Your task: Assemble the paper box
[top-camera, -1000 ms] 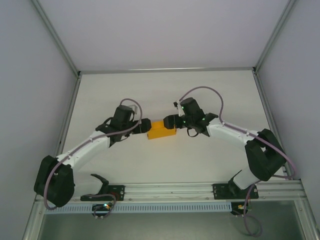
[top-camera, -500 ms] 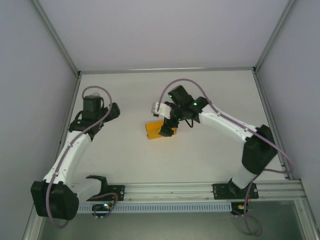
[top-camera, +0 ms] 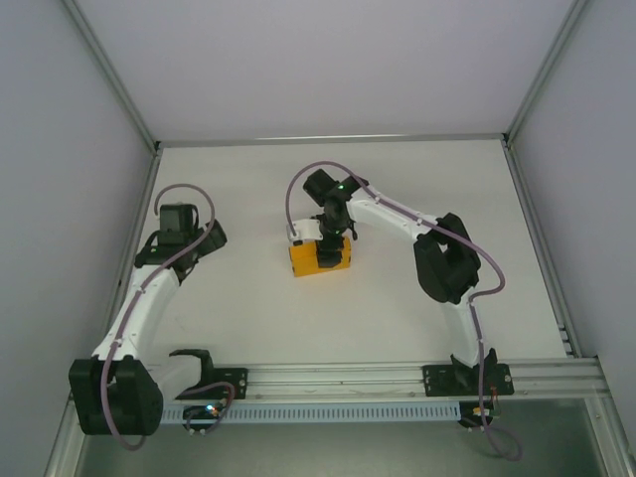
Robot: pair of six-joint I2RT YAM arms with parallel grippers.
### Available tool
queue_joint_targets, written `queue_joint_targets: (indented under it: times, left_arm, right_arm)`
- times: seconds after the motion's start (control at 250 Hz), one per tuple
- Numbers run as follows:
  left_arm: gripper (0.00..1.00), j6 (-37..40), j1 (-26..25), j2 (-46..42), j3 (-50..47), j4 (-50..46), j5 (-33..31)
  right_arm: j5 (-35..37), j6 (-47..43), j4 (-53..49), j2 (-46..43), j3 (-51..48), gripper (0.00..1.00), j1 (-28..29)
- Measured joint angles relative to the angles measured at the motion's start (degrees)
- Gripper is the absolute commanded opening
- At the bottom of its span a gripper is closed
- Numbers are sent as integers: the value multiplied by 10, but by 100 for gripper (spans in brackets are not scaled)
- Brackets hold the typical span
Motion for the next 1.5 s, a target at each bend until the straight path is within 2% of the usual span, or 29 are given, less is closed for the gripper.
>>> queue_joint_targets:
  times: [0.172, 0.244, 0.471, 0.559, 0.627, 0.731, 0.811, 0.835, 1.058, 1.118, 1.182, 1.334, 1.41, 1.502]
  left_arm:
    - [100, 2, 0, 0, -1, 0, -1]
    - [100, 2, 0, 0, -1, 0, -2]
    - [100, 2, 0, 0, -13, 4, -23]
    - [100, 2, 1, 4, -18, 7, -37]
    - [100, 2, 0, 8, -22, 13, -49]
    - [100, 8, 1, 16, -26, 24, -63]
    - [100, 16, 1, 19, -34, 44, -71]
    - [100, 19, 1, 19, -38, 52, -74]
    - [100, 70, 1, 18, -105, 173, -109]
    - [100, 92, 6, 21, -136, 233, -120]
    - [100, 114, 12, 34, -165, 295, -127]
    - [100, 161, 16, 97, -233, 475, -133]
    - [100, 183, 16, 125, -261, 552, -124]
    - [100, 210, 19, 147, -288, 655, -115]
  right_arm:
    - [46, 9, 36, -22, -38, 42, 15]
    - [72, 19, 69, -44, -70, 36, 21]
    - [261, 32, 298, -146, -264, 39, 43]
    - [310, 42, 353, -163, -310, 52, 54]
    - [335, 57, 365, -170, -334, 69, 65]
    - [339, 93, 351, -183, -381, 85, 83]
    - [328, 112, 332, -207, -414, 91, 94]
    - [325, 118, 326, -217, -420, 100, 96]
    - [270, 167, 311, -372, -455, 100, 95]
    - [248, 198, 328, -422, -479, 100, 74]
    - [227, 244, 365, -476, -516, 100, 24]
    - [209, 370, 523, -569, -658, 100, -173]
    - [193, 431, 607, -578, -728, 100, -272]
    - [169, 484, 725, -564, -804, 100, -349]
